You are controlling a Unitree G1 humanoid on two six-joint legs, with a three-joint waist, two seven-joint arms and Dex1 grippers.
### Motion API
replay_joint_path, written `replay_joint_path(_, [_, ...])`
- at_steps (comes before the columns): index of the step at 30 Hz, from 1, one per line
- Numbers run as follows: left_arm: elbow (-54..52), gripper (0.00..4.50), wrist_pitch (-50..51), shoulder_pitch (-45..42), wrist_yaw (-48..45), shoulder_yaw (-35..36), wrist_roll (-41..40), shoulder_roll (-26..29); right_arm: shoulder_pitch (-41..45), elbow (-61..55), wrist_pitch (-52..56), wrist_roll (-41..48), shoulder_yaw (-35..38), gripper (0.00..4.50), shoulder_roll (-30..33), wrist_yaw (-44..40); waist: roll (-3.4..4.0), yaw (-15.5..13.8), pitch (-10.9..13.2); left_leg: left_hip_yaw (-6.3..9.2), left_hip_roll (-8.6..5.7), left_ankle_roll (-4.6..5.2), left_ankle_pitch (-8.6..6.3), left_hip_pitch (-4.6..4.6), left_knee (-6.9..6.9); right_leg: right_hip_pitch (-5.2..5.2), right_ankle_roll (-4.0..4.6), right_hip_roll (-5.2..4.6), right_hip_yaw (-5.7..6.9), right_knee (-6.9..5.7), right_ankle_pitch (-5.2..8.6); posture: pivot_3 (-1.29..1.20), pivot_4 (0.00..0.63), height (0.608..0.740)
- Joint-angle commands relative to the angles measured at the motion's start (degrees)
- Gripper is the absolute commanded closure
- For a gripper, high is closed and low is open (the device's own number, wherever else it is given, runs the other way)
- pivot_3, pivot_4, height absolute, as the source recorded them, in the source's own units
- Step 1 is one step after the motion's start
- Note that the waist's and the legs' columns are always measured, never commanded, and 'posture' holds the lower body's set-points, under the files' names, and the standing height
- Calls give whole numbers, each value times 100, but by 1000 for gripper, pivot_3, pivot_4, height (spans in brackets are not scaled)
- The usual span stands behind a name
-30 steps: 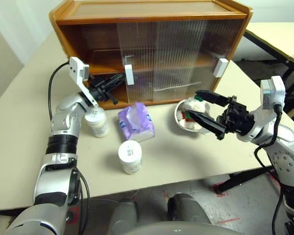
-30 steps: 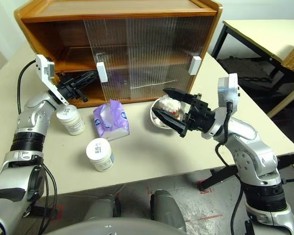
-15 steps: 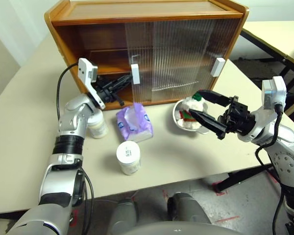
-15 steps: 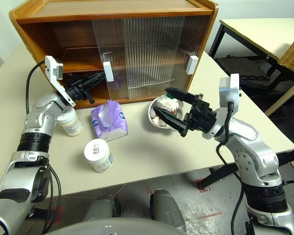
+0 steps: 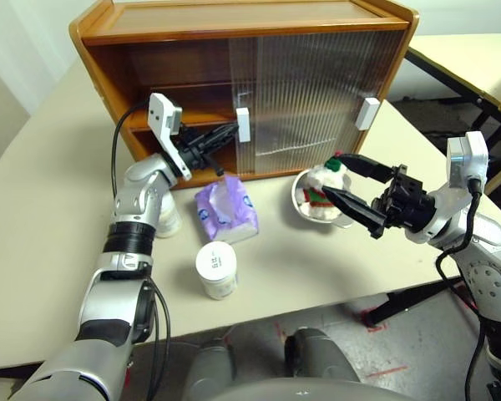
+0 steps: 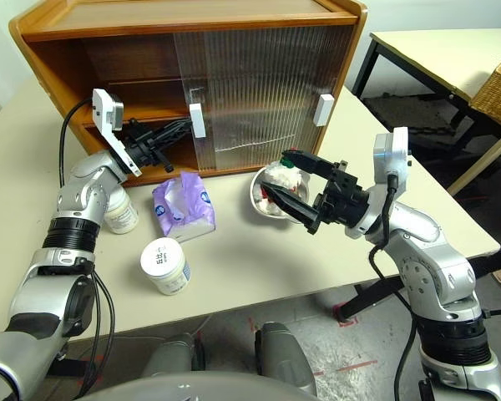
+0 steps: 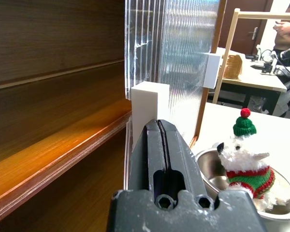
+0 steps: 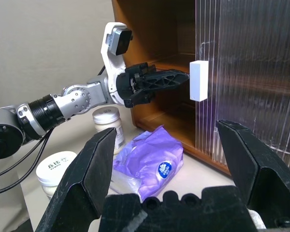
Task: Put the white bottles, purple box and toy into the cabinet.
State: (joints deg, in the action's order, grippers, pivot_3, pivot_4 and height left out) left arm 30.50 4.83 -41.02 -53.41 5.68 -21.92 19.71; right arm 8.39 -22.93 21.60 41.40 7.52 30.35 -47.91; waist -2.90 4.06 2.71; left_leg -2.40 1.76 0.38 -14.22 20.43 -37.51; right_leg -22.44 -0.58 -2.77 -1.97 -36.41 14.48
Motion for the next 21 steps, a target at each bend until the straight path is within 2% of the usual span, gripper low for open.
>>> replay_joint_path(1, [183,4461,-91,-35,44,-42,129,-51,19,-89,-35,8,64,0,21,15,0,-1,0,0,0,0,0,0,0,0,0,0,0,0,0,-117,0,740])
replay_joint_path(21, [1009,4461,-459,-469,27,-64,321,-394,45,-48,-106,-41,32,0,-32,43,0,3,0,0,-3,0,0,2,0,0,-1,2,1,1,0,-127,0,740])
